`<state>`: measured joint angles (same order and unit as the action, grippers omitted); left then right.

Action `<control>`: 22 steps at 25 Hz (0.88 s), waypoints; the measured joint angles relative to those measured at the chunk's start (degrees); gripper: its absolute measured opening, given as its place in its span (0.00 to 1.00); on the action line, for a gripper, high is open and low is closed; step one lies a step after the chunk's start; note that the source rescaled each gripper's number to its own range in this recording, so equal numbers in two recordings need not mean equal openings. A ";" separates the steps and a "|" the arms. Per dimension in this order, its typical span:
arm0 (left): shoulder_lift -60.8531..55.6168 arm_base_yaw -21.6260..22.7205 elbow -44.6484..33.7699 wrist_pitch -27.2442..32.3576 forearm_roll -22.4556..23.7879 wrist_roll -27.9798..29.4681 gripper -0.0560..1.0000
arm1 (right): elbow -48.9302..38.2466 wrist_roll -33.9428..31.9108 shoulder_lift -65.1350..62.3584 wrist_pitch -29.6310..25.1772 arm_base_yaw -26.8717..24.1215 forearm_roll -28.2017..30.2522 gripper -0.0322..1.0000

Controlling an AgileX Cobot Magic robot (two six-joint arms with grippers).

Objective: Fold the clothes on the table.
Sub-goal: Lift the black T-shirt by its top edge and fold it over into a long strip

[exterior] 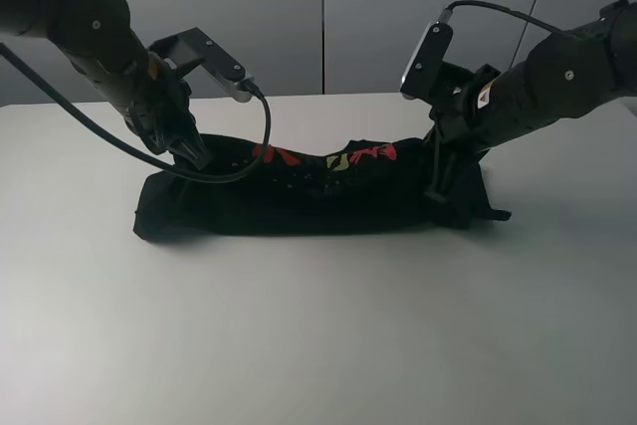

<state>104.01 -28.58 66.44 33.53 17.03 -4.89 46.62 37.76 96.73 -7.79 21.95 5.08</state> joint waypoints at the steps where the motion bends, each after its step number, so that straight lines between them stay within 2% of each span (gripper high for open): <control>1: 0.22 0.00 0.00 -0.28 0.86 0.98 0.05 | 0.00 -0.12 0.00 1.40 -0.37 0.00 0.03; 7: 2.30 0.00 0.00 -2.39 10.12 11.21 0.05 | 0.00 -0.87 1.93 5.46 -5.28 0.00 0.03; 12: 4.30 0.00 0.00 -5.94 12.11 13.55 0.05 | 0.00 -1.02 3.99 9.73 -5.76 0.00 0.04; 17: 7.20 0.00 0.00 -7.54 14.21 16.01 0.05 | 0.00 -1.02 7.46 13.03 -5.89 0.00 0.12; 22: 8.62 0.00 0.00 -8.55 21.63 25.66 0.05 | 0.00 -1.02 10.70 16.18 -5.89 0.00 0.21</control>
<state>112.63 -28.58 66.44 24.98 38.66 20.77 46.62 36.74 107.43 8.38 16.07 5.08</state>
